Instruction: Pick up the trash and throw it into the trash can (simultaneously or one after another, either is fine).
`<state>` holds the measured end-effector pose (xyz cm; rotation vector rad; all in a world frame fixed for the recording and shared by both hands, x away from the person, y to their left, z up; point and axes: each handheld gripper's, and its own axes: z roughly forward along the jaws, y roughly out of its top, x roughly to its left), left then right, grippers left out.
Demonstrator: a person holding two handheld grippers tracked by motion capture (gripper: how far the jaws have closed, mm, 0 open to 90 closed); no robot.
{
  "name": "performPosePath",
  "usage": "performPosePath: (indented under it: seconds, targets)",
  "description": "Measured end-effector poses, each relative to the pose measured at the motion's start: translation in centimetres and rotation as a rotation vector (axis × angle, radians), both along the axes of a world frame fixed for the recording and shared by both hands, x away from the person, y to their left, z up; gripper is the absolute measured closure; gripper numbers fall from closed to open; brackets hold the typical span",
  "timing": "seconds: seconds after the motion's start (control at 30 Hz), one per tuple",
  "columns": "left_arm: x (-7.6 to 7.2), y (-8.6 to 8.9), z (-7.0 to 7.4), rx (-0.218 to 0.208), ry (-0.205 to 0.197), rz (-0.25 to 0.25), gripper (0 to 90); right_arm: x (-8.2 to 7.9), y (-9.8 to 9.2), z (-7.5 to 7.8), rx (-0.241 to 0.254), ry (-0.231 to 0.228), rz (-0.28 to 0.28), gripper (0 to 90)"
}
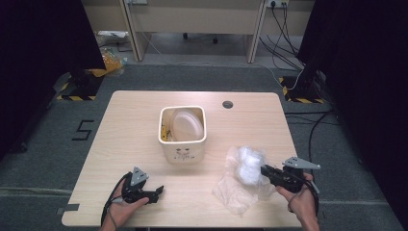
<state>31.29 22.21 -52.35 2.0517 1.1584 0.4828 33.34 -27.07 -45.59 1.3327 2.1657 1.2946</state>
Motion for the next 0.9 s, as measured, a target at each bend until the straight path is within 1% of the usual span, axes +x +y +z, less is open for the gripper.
performPosePath:
  seconds: [0.03, 0.07, 0.2, 0.33, 0.47, 0.5, 0.53, 0.63, 0.73, 0.8, 0.83, 0.87, 0.9]
  targets:
    - [0.0, 0.0, 0.0, 0.000, 0.000, 0.000, 13.3, -0.2, -0.4, 0.5, 0.021, -0.011, -0.001, 81.9]
    - [0.0, 0.0, 0.0, -0.001, 0.000, 0.000, 13.3, -0.2, -0.4, 0.5, 0.021, -0.011, -0.001, 81.9]
    - [0.0, 0.0, 0.0, 0.000, 0.000, 0.000, 13.3, -0.7, -1.3, 1.8, 0.074, -0.045, -0.010, 86.4]
    - [0.0, 0.0, 0.0, 0.000, 0.000, 0.000, 13.3, -1.2, -1.8, 3.0, 0.137, -0.070, 0.010, 88.2]
    - [0.0, 0.0, 0.0, 0.001, -0.001, 0.000, 13.4, -1.3, -1.8, 4.1, 0.209, -0.093, 0.040, 89.0]
    - [0.0, 0.0, 0.0, 0.001, -0.001, 0.000, 13.3, -1.3, -1.8, 4.4, 0.222, -0.098, 0.046, 89.0]
    - [0.0, 0.0, 0.0, 0.000, -0.001, 0.002, 13.3, -1.3, -1.8, 4.4, 0.222, -0.098, 0.046, 89.0]
    - [0.0, 0.0, 0.0, -0.001, -0.001, 0.002, 13.4, -1.1, -1.6, 5.3, 0.254, -0.112, 0.060, 89.0]
    - [0.0, 0.0, 0.0, -0.004, -0.002, 0.004, 13.4, -0.7, -1.4, 6.4, 0.304, -0.131, 0.076, 89.1]
    - [0.0, 0.0, 0.0, -0.004, -0.002, 0.004, 13.4, -0.3, -1.3, 7.1, 0.319, -0.144, 0.081, 89.1]
    - [0.0, 0.0, 0.0, -0.004, -0.002, 0.004, 13.5, 0.0, -1.2, 7.6, 0.327, -0.154, 0.090, 89.1]
    - [0.0, 0.0, 0.0, -0.005, -0.002, 0.004, 13.5, 0.3, -1.1, 8.3, 0.346, -0.160, 0.099, 89.1]
    - [0.0, 0.0, 0.0, -0.004, -0.002, 0.004, 13.5, 0.9, -0.8, 9.3, 0.360, -0.180, 0.115, 89.1]
